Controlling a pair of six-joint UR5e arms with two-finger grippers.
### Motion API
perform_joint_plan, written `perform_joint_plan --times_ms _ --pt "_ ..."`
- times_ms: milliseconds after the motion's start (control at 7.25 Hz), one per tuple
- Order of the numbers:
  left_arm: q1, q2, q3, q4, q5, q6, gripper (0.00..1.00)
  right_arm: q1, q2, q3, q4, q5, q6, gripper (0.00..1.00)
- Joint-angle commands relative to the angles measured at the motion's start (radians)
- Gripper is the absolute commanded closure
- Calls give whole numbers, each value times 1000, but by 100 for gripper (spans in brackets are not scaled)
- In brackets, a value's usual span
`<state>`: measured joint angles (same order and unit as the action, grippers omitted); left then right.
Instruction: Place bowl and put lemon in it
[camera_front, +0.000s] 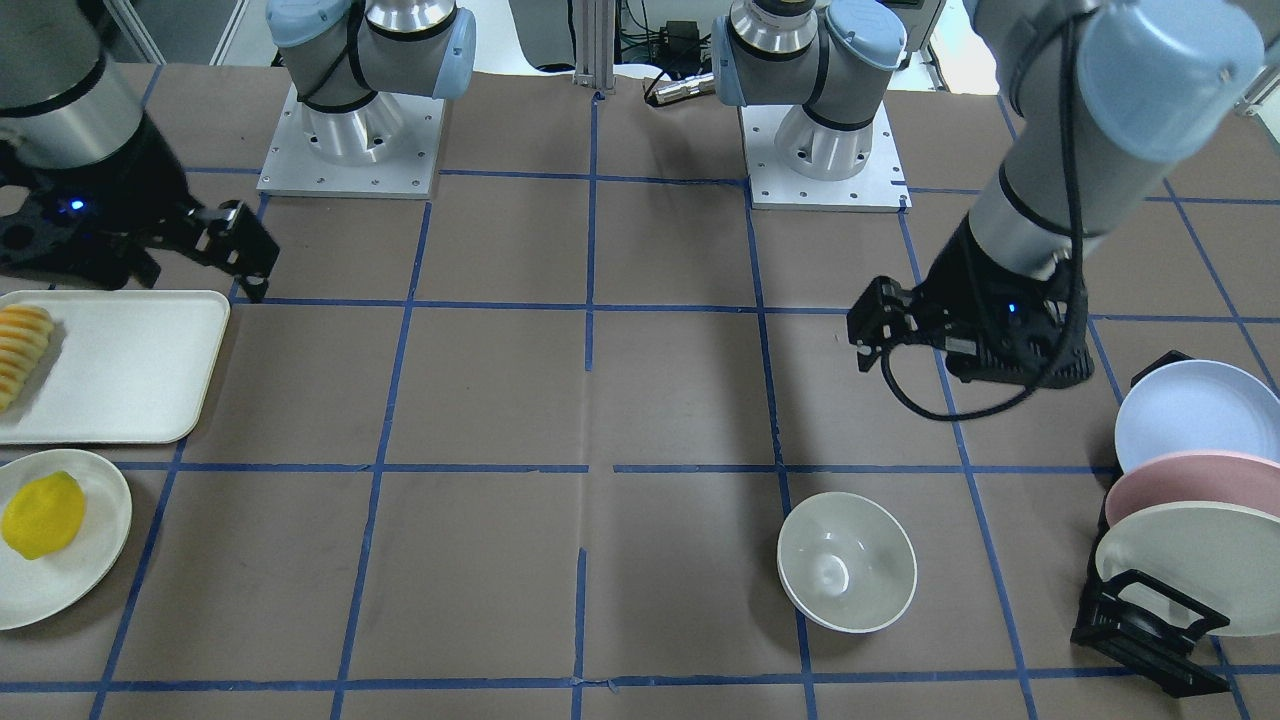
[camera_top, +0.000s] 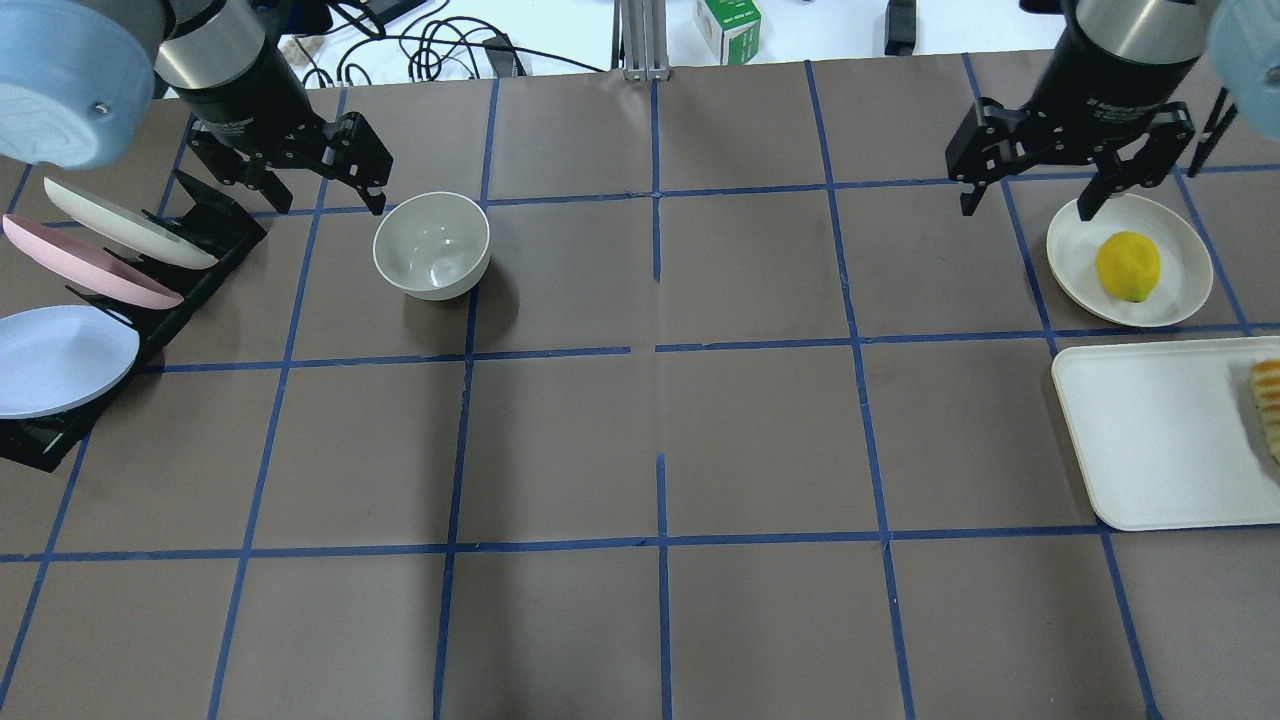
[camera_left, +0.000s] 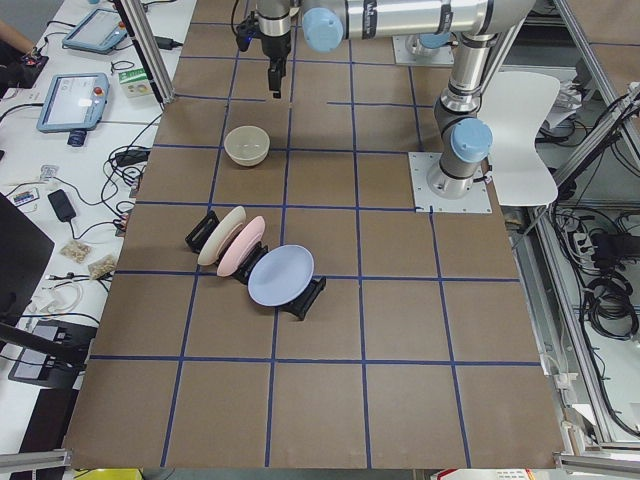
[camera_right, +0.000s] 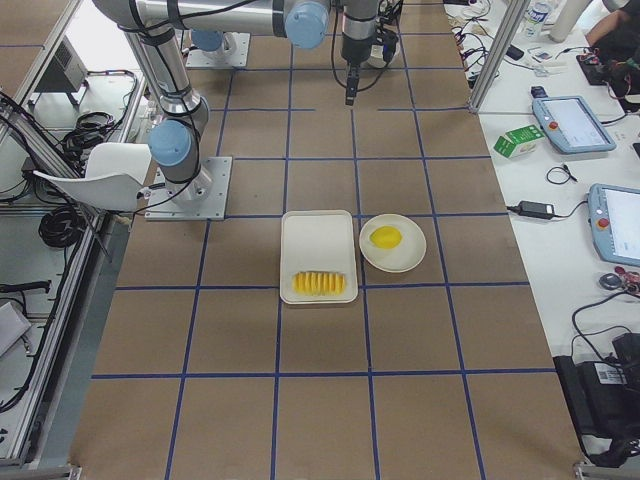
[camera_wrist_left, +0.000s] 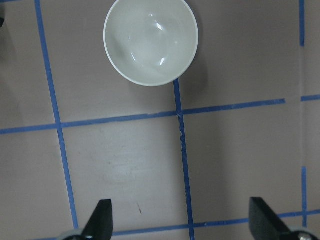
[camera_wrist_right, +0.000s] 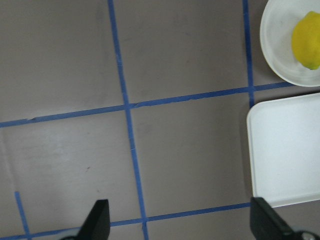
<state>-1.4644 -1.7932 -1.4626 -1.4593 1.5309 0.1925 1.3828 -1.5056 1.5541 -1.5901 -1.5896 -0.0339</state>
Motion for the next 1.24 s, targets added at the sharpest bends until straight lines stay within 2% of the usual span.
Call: perform_joint_plan --times_ms 0,138,276,552,690,828,966,1103 --pt "53 -218 89 92 -37 56 5 -198 146 0 -163 3 -230 0" --pt "73 -297 75 173 -37 103 5 -252 227 0 -277 2 -298 0" --pt "84 -358 77 256 -41 123 5 -286 275 0 -312 3 -402 0" --pt "88 -393 29 286 -38 145 6 -303 384 0 -463 3 -437 0" --pt "88 -399 3 340 -47 142 6 -303 447 0 -541 0 -439 0" --pt "87 -400 -4 341 -48 125 10 -304 493 1 -583 2 -437 0" --pt "87 -400 -10 338 -49 127 28 -304 518 0 -587 0 -443 0" --pt "87 -400 -12 339 -51 131 56 -304 537 1 -585 -6 -443 0"
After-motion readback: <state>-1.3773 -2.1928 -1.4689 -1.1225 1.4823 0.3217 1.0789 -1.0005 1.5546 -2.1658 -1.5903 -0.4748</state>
